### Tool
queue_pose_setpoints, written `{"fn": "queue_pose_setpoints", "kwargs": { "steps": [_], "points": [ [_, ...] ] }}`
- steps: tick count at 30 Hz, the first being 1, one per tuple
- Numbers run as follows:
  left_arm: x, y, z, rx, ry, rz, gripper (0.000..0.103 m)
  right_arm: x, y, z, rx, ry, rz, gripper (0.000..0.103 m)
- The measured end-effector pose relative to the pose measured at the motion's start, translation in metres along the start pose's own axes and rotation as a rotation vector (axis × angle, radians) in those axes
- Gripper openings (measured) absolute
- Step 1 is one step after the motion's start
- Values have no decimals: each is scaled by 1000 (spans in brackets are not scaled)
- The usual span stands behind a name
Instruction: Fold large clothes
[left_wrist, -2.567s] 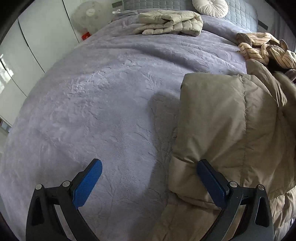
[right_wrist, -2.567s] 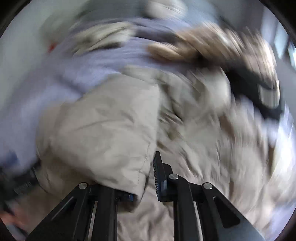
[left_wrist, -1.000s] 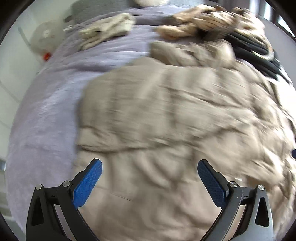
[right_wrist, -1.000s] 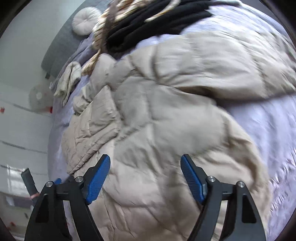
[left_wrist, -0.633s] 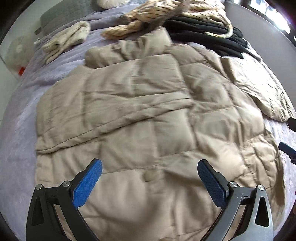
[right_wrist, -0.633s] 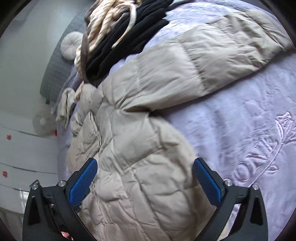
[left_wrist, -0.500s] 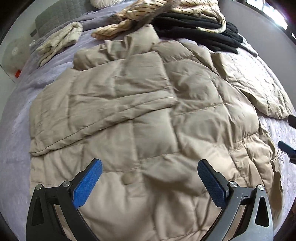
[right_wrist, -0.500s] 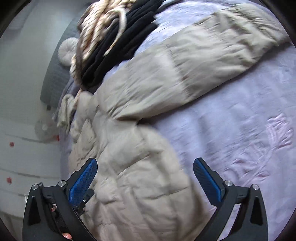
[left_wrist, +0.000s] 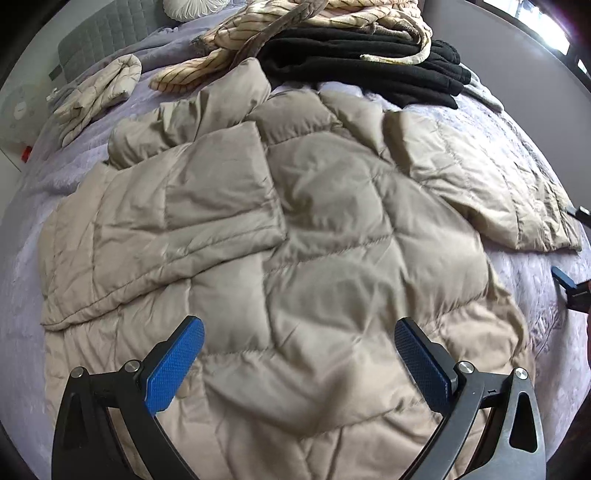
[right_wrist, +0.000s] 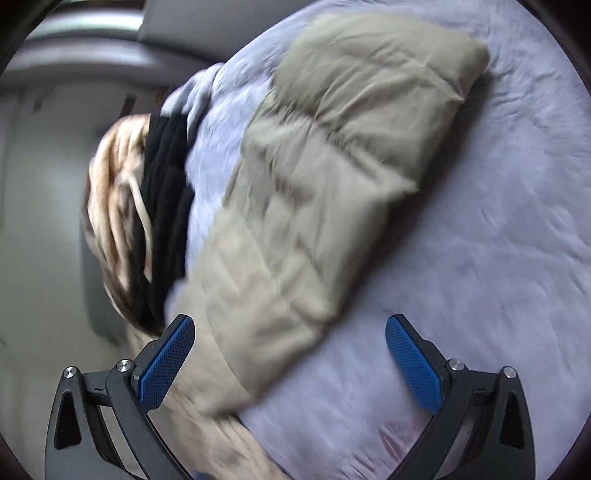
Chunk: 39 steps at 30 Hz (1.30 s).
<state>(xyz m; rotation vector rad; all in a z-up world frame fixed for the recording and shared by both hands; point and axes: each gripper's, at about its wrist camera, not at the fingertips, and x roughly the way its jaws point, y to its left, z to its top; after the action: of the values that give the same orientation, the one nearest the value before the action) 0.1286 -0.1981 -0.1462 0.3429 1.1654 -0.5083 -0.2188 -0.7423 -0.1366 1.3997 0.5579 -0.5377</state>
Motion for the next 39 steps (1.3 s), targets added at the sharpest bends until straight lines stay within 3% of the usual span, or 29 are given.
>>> {"fn": "queue_pose_setpoints", "kwargs": {
  "steps": [9,10,11,12,14,15,19,23,27,31,35,39],
  "points": [
    [-1,-14,10,27,-21,-6,103,25,4,40,183,-68,221,99],
    [-2,-13,10,27,-23,-5,103,27,5,41,199,-69,222,90],
    [-2,-12,10,26,-25,-3,103,27,5,41,205,-64,216,73],
    [-2,-9,10,21,-25,0,103,29,6,40,210,-52,192,62],
    [0,-3,10,9,-20,-3,103,35,4,39,234,-28,206,15],
    [0,0,10,4,-19,0,103,36,3,37,242,-22,221,10],
    [-3,15,10,-17,-32,17,103,30,27,32,169,-36,232,7],
    [-8,35,11,-35,-55,44,103,26,82,19,-13,-3,259,7],
    [-11,63,9,-80,-61,62,103,32,159,-17,-251,57,268,7],
    [-15,94,6,-125,-65,83,103,52,230,-77,-488,117,264,7],
    [-16,127,-1,-168,-66,129,103,77,293,-164,-830,136,164,7],
    [-15,157,-7,-216,-61,148,103,112,314,-246,-1034,210,87,7]
  ]
}}
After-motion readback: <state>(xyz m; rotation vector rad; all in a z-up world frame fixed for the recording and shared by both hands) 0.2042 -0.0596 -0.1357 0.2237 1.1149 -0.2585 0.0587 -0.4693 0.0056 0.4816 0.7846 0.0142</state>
